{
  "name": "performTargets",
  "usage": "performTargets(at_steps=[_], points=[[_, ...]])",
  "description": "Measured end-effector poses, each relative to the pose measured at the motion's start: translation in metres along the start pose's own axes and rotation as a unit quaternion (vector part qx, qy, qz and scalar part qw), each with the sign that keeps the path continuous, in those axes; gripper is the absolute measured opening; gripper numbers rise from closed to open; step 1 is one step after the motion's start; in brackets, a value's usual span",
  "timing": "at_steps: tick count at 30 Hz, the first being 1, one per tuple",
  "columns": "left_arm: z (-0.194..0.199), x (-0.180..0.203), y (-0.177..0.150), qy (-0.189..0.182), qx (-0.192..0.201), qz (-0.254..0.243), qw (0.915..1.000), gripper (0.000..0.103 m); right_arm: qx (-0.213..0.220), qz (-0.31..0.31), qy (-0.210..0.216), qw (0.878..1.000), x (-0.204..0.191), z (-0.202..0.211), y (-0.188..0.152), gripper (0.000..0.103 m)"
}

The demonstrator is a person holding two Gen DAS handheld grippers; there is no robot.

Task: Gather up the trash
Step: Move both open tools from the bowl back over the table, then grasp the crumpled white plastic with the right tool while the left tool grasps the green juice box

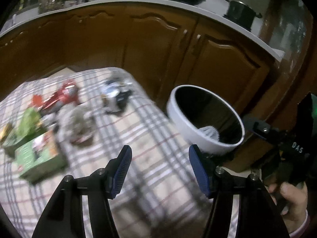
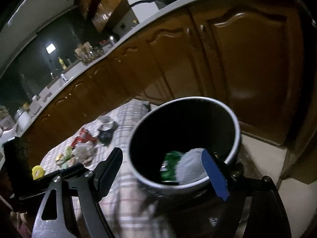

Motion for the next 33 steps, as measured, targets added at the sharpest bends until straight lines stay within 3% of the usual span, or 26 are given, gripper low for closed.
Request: performTargets(at_steps=[10, 19, 26, 33], points=[[0.060, -0.067, -0.027, 0.048, 0.015, 0.034, 0.9982, 0.059, -0.025, 0.019, 0.044, 0.999, -0.062, -0.015, -0.024, 0.087], [0.089, -0.100, -0.037, 0.068, 0.016, 0.036, 0.9969, 0.063, -0.052, 0.047, 0.069, 0.995, -0.113, -0.034, -0.044, 0.087], [0.089, -0.124, -0.030, 0.081, 0.013, 0.020, 0.9965, 0.077, -0.067, 0.063, 0.083, 0.992, -0.140, -0.049, -0.051, 0.087], [0.073, -0.146, -0.020, 0.085, -0.001, -0.008, 0.9964, 0.079, -0.082, 0.072, 0.100, 0.989, -0.164, -0.072, -0.052, 0.086]])
Point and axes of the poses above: each gripper's, at about its wrist camera, not at the fingertips, and z roughly against the way its jaws point, x to its right, y to its top, the point moved 6 cm from there along -z, roughly the way its jaws point, and after that the axes turned 2 degrees about z, right-handed, at the moved point
